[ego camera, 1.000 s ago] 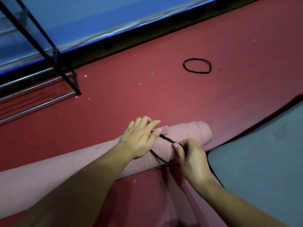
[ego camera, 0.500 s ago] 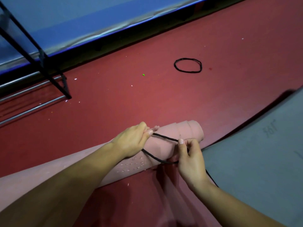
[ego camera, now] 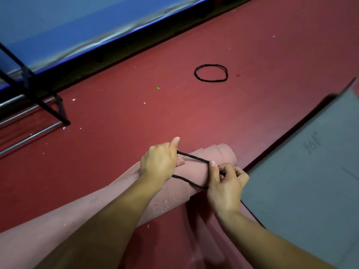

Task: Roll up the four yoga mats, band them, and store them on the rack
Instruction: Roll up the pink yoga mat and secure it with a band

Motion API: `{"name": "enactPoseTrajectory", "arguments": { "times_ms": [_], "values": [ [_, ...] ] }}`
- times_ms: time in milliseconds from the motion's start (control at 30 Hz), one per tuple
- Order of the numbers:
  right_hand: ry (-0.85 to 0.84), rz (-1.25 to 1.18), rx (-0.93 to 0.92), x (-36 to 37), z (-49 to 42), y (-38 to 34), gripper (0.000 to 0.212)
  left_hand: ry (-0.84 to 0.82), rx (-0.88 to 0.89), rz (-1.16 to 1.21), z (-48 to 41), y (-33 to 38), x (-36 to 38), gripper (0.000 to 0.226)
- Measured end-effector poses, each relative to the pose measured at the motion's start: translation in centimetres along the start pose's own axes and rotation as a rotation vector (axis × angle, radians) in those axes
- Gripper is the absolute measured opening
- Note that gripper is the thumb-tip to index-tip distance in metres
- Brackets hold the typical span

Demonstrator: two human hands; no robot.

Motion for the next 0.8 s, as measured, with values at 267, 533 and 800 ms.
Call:
{"name": "enactPoseTrajectory", "arguments": {
  "times_ms": [267, 533, 800],
  "values": [
    [0.044, -0.054, 0.102, -0.2, -1.1, 0.5, 0.041, -0.153, 0.096, 0.210, 0.4, 0.3, 1.4, 0.081],
    [0.073, -0.097, 0.064, 0.7, -1.2, -0.1, 0.043, -0.238, 0.007, 0.250, 0.4, -0.7, 1.3, 0.073],
    [-0.076, -0.186, -0.337, 4.8, 2.8, -15.8, 0.038, 0.267, -0.075, 0.297, 1.2, -4.4, -14.5, 0.082]
  ]
}}
Point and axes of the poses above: each hand's wrist, its own z-axis away from the middle knuckle, its own x-axis out of the palm, y = z × x, the point moved 7 cm from there along -z, towards the middle knuckle, and after that the axes turned 6 degrees about x, right-handed, at the moved point
